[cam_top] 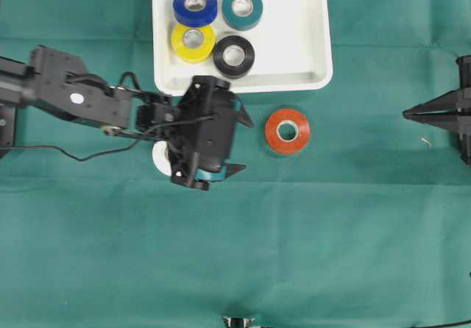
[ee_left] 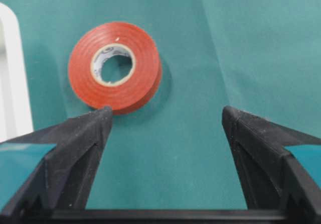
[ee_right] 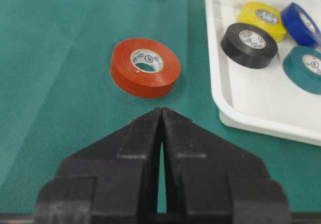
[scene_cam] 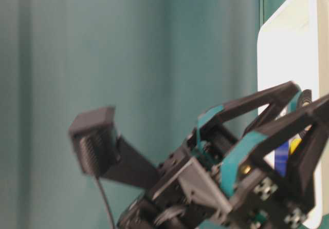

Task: Put the tape into the white case with the left arm.
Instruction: 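Move the left gripper over the white roll to the red roll, then grasp the red roll by its rim with the left gripper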

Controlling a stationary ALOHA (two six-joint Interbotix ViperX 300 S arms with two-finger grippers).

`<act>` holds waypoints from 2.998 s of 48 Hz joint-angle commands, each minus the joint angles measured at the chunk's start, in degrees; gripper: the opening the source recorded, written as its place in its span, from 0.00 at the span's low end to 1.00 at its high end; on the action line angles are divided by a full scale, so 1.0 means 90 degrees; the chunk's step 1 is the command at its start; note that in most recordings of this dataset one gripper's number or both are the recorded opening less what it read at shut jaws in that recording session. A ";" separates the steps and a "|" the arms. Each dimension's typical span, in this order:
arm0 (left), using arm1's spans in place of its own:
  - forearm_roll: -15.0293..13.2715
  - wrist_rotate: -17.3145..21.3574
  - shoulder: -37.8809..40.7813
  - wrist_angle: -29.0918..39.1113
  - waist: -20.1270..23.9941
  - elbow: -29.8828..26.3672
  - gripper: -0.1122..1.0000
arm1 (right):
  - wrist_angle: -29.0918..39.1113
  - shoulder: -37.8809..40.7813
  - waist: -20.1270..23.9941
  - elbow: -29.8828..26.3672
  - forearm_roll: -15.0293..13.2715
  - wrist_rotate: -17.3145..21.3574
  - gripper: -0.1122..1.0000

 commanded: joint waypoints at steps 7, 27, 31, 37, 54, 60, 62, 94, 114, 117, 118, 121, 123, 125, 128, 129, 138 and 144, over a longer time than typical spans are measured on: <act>0.0020 0.0029 0.0293 0.0381 0.0059 -0.0684 0.90 | -0.0049 0.0039 -0.0010 0.0029 -0.0039 0.0000 0.02; 0.0020 0.0029 0.1055 0.1299 0.0146 -0.1641 0.91 | -0.0049 0.0039 -0.0010 0.0029 -0.0039 0.0000 0.02; 0.0020 0.0029 0.1191 0.1494 0.0146 -0.1816 0.91 | -0.0049 0.0049 -0.0010 0.0029 -0.0039 0.0000 0.02; 0.0029 0.0049 0.1377 0.1689 0.0146 -0.2061 0.91 | -0.0049 0.0039 -0.0010 0.0020 -0.0039 0.0000 0.02; 0.0039 0.0059 0.1875 0.1816 0.0215 -0.2539 0.91 | -0.0049 0.0039 -0.0010 0.0020 -0.0039 0.0000 0.02; 0.0039 0.0059 0.2021 0.1826 0.0225 -0.2646 0.91 | -0.0049 0.0039 -0.0010 0.0020 -0.0039 0.0000 0.02; 0.0039 0.0059 0.2061 0.1826 0.0225 -0.2676 0.91 | -0.0049 0.0039 -0.0010 0.0029 -0.0039 0.0000 0.02; 0.0039 0.0029 0.2158 0.1826 0.0254 -0.2725 0.34 | -0.0059 0.0039 -0.0010 0.0020 -0.0039 0.0000 0.02; 0.0039 0.0020 0.1670 0.2148 0.0186 -0.2725 0.34 | -0.0059 0.0039 -0.0010 0.0029 -0.0039 0.0000 0.02; 0.0039 0.0029 0.1465 0.2227 0.0156 -0.2725 0.34 | -0.0059 0.0039 -0.0010 0.0029 -0.0039 0.0000 0.02; 0.0039 0.0029 0.1416 0.2256 0.0166 -0.2725 0.34 | -0.0049 0.0039 -0.0010 0.0029 -0.0049 0.0000 0.02; 0.0039 0.0029 0.1260 0.2354 0.0156 -0.2715 0.34 | -0.0059 0.0039 -0.0010 0.0020 -0.0039 0.0000 0.02; 0.0039 0.0029 0.1172 0.2441 0.0156 -0.2715 0.34 | -0.0049 0.0039 -0.0010 0.0029 -0.0039 0.0000 0.02; 0.0039 0.0029 0.1084 0.2529 0.0166 -0.2725 0.34 | -0.0059 0.0039 -0.0010 0.0029 -0.0039 0.0000 0.02; 0.0039 0.0039 0.0996 0.2637 0.0156 -0.2734 0.34 | -0.0049 0.0039 -0.0010 0.0020 -0.0039 0.0000 0.02; 0.0039 0.0039 0.0967 0.2676 0.0166 -0.2744 0.34 | -0.0059 0.0049 -0.0010 0.0029 -0.0049 0.0000 0.02; 0.0039 0.0039 0.0840 0.2783 0.0156 -0.2754 0.34 | -0.0049 0.0039 -0.0010 0.0020 -0.0039 0.0000 0.02; 0.0039 0.0039 0.0830 0.2852 0.0156 -0.2754 0.34 | -0.0049 0.0039 -0.0010 0.0029 -0.0039 0.0000 0.02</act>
